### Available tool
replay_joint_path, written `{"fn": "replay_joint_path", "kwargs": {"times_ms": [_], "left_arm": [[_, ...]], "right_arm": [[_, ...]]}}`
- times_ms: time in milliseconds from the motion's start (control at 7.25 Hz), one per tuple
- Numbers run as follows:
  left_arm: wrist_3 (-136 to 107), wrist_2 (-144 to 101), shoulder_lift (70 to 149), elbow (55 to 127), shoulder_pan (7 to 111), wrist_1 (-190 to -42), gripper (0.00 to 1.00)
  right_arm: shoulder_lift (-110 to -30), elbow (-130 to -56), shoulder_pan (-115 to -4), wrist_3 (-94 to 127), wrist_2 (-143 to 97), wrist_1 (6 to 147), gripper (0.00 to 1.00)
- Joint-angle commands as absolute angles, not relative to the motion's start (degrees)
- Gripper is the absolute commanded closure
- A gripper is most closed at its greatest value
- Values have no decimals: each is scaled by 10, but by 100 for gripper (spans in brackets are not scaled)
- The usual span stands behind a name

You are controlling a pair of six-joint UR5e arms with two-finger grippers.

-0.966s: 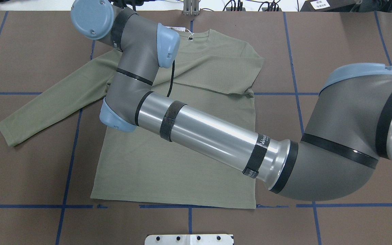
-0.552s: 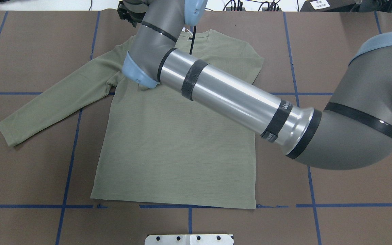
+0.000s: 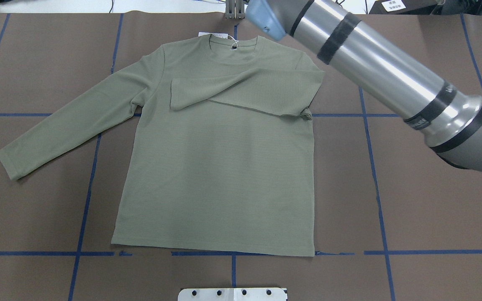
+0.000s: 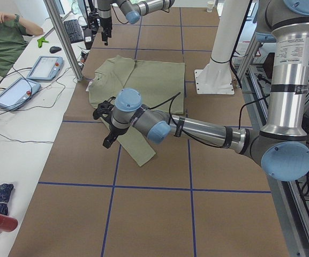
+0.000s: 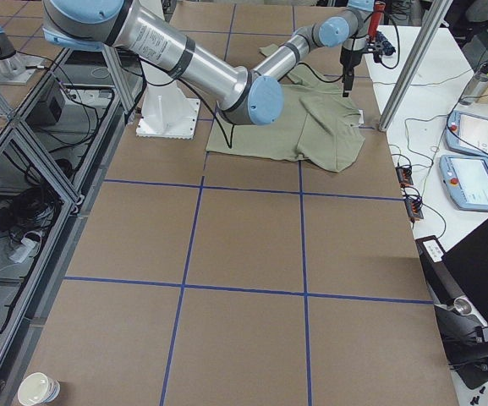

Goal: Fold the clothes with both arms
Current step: 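Release the sleeve and raise the right gripper away from the shirt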

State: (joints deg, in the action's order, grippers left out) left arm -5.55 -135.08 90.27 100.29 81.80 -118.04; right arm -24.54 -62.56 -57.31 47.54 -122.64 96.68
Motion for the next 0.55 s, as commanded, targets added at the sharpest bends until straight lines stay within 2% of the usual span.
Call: {"fn": "replay_joint_path", "kwargs": {"times_ms": [0, 276, 414], "left_arm": [[-132, -1290, 850, 1012, 702, -1279, 0], [-138, -1246, 810, 1012, 627, -1310, 0], [-134, -1245, 783, 1010, 605, -1335, 0]], "right_arm": [[-403, -753, -648, 328, -1279, 977, 1], [-501, -817, -688, 235, -1281, 978, 1], [-517, -834, -695, 229, -1280, 978, 1]]}}
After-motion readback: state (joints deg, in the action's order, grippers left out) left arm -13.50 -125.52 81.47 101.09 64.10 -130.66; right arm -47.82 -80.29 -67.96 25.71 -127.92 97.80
